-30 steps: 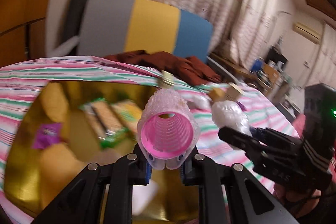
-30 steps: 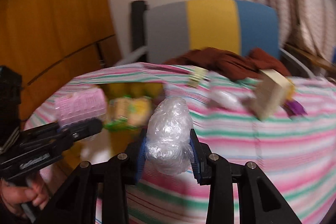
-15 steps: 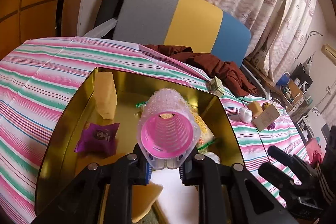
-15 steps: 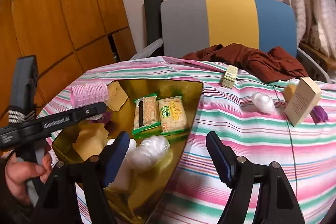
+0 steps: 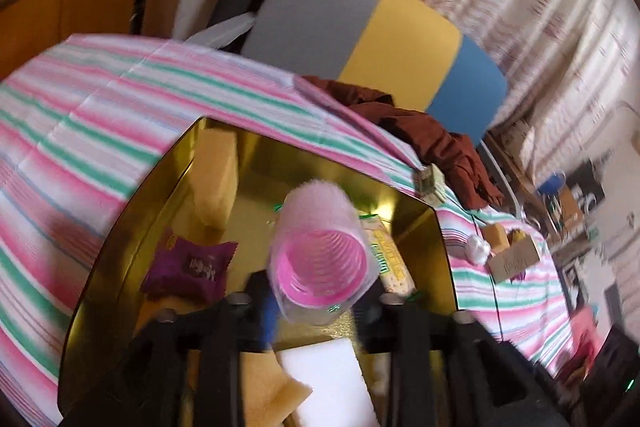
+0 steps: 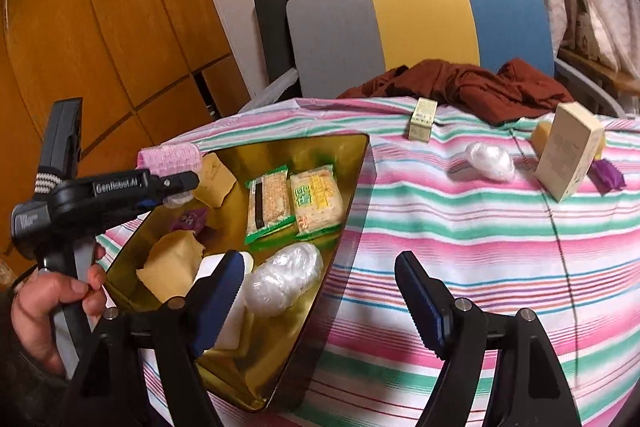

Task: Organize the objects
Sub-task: 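Release the wrapped ball and pink roller into the gold tray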

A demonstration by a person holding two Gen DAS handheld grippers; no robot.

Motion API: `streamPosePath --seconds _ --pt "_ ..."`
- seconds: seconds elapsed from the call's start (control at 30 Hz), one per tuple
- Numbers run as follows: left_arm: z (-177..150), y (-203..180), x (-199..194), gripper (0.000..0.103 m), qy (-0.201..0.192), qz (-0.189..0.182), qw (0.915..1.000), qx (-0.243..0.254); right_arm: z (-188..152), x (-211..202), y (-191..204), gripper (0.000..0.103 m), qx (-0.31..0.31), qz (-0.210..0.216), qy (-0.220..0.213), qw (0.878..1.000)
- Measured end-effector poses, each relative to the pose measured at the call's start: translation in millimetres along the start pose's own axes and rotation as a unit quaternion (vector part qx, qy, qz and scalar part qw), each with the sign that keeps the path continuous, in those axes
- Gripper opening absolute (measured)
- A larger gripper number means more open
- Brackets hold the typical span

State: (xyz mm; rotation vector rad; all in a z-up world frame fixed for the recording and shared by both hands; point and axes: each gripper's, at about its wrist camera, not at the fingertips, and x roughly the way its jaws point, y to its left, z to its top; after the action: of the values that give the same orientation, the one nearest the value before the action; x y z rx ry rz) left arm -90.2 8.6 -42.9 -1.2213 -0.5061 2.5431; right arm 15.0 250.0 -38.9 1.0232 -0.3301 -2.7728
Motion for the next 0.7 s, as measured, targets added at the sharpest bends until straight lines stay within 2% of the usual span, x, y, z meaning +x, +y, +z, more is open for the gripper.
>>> streamPosePath --seconds 0.03,0.13,0.23,0.33,0.5,0.7 --pt "1.0 1.8 2.8 0.047 0.01 0.01 0.9999 -0.01 0.0 1.0 0.2 0.079 0.001 0.001 0.003 1.0" --pt "2.5 2.1 5.5 0.049 0.022 0.006 0.9997 -0.01 0.6 2.3 2.0 0.079 0.003 0.003 0.004 1.0" --pt "2.0 -1.9 0.8 0.066 0.012 0.033 0.9994 0.007 1.3 1.7 1.9 0.079 0.002 0.003 0.001 1.0" --pt "1.6 -2.2 -14.1 0.066 -0.02 0.037 0.9991 0.006 1.4 0.7 -1.8 0.079 0.006 0.0 0.0 1.0" --pt "2.5 6.1 -34.5 0.066 -0.043 0.051 0.9978 -0.007 1.3 -4.1 -11.3 0.079 0.022 -0.006 -0.004 1.0" --pt "-1.9 13.3 -42.7 0.067 -0.047 0.086 0.995 -0.02 1.1 -12.5 -21.5 0.081 0.035 -0.014 -0.018 0.999"
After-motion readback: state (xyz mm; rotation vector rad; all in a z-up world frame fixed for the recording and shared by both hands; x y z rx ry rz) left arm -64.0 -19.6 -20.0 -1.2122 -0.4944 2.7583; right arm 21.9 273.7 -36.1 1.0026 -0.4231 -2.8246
